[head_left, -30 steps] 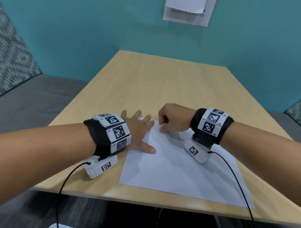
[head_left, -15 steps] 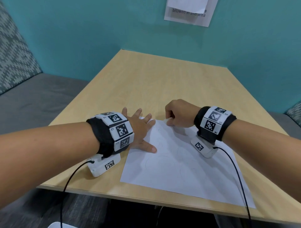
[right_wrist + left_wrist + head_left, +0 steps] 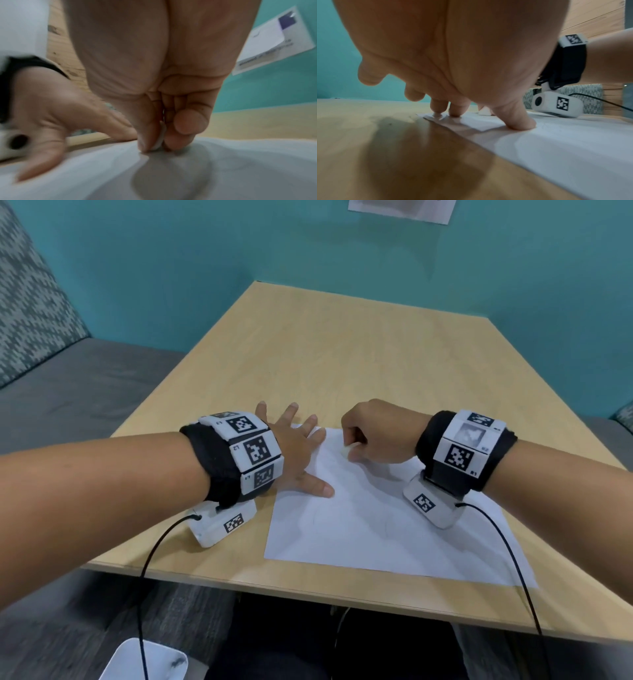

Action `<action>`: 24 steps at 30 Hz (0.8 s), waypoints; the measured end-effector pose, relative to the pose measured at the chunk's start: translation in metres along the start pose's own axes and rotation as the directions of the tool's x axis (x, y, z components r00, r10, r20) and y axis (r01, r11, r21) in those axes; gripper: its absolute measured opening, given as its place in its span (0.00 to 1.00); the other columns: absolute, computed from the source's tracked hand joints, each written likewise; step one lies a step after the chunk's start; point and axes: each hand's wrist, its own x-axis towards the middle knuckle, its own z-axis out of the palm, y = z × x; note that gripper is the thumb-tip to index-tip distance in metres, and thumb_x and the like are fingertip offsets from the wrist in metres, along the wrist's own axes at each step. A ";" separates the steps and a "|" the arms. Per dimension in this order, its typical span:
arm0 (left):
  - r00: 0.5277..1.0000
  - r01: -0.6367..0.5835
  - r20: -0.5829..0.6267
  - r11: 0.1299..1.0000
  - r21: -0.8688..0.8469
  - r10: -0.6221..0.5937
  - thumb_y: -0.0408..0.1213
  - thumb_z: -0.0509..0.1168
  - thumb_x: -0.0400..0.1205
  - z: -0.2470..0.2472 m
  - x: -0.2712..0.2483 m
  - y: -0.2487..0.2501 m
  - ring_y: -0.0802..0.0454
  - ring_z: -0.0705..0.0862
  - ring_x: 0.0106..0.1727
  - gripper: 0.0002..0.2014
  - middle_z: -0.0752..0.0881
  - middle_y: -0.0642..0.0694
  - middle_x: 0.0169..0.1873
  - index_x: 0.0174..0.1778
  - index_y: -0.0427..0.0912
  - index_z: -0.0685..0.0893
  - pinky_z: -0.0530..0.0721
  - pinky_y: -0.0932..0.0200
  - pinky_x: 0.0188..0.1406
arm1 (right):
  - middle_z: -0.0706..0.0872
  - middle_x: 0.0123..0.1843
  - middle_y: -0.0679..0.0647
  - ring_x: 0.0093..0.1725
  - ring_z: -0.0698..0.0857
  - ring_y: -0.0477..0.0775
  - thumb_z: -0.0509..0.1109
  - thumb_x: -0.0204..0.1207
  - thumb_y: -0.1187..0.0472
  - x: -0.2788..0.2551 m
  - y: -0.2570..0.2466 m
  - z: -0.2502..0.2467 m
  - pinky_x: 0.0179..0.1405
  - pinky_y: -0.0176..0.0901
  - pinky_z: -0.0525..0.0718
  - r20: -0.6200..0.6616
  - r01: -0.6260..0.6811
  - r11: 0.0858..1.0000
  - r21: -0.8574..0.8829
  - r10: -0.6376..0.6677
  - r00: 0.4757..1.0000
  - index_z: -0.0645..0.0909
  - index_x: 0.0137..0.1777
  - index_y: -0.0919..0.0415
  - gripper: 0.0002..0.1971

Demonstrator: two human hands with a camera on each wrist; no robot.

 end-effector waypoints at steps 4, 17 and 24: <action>0.997 -0.073 0.015 0.997 -0.025 0.073 0.79 0.47 0.74 0.004 -0.009 -0.001 0.40 0.29 0.86 0.54 0.30 0.51 0.86 0.87 0.53 0.33 0.40 0.22 0.79 | 0.80 0.37 0.45 0.39 0.80 0.52 0.74 0.73 0.59 0.002 0.011 -0.001 0.37 0.42 0.78 -0.010 -0.017 1.000 -0.005 0.017 1.000 0.83 0.47 0.60 0.06; 0.997 -0.078 0.013 0.996 -0.038 0.079 0.80 0.49 0.73 0.009 -0.012 -0.002 0.39 0.34 0.87 0.55 0.33 0.53 0.87 0.86 0.55 0.32 0.44 0.20 0.78 | 0.78 0.30 0.44 0.34 0.78 0.53 0.72 0.71 0.61 -0.005 -0.012 0.001 0.31 0.38 0.73 -0.009 0.081 0.997 -0.007 -0.081 0.997 0.82 0.41 0.58 0.02; 0.997 -0.073 0.021 0.996 -0.052 0.074 0.80 0.50 0.73 0.007 -0.012 0.001 0.38 0.34 0.87 0.54 0.32 0.52 0.87 0.87 0.55 0.34 0.44 0.19 0.77 | 0.78 0.31 0.42 0.31 0.76 0.41 0.74 0.71 0.60 -0.007 -0.018 0.004 0.36 0.39 0.73 0.010 0.120 0.992 0.026 -0.120 0.993 0.83 0.43 0.58 0.04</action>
